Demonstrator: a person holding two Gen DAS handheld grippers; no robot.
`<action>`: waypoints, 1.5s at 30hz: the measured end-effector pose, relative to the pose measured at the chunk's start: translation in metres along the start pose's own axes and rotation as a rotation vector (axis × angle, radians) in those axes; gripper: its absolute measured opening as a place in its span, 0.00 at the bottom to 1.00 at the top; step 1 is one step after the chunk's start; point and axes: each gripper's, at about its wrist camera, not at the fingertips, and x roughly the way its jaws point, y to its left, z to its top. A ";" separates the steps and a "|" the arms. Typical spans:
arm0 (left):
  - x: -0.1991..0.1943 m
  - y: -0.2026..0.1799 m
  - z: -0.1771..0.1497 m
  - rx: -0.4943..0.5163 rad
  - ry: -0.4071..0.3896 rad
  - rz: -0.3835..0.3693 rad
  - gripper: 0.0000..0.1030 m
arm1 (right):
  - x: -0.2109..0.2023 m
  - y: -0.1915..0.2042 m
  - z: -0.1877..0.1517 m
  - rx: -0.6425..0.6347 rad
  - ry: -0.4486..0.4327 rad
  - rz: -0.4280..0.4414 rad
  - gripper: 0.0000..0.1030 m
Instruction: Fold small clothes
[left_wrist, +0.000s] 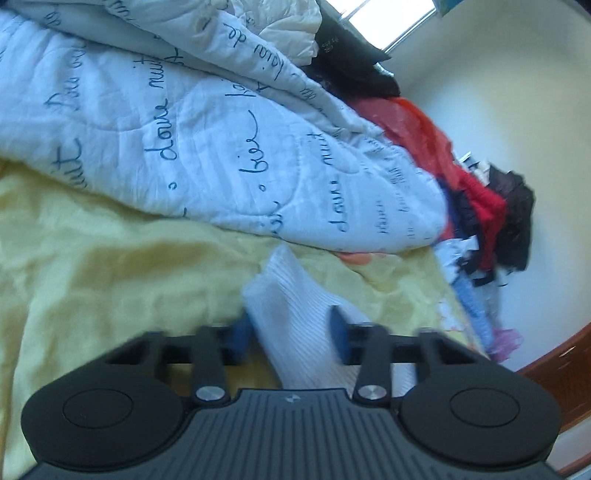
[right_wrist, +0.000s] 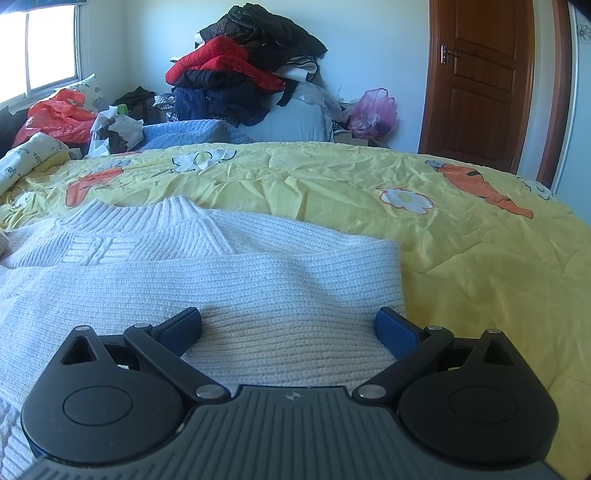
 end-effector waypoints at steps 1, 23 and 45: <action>0.005 -0.003 0.002 0.018 0.001 0.038 0.08 | 0.000 0.000 0.000 0.002 0.000 0.002 0.98; -0.055 -0.281 -0.270 0.767 0.097 -0.525 0.07 | -0.003 -0.006 -0.001 0.035 -0.010 0.029 0.98; -0.086 -0.120 -0.207 0.529 0.185 -0.447 0.86 | -0.040 0.004 0.022 0.116 0.027 0.230 0.93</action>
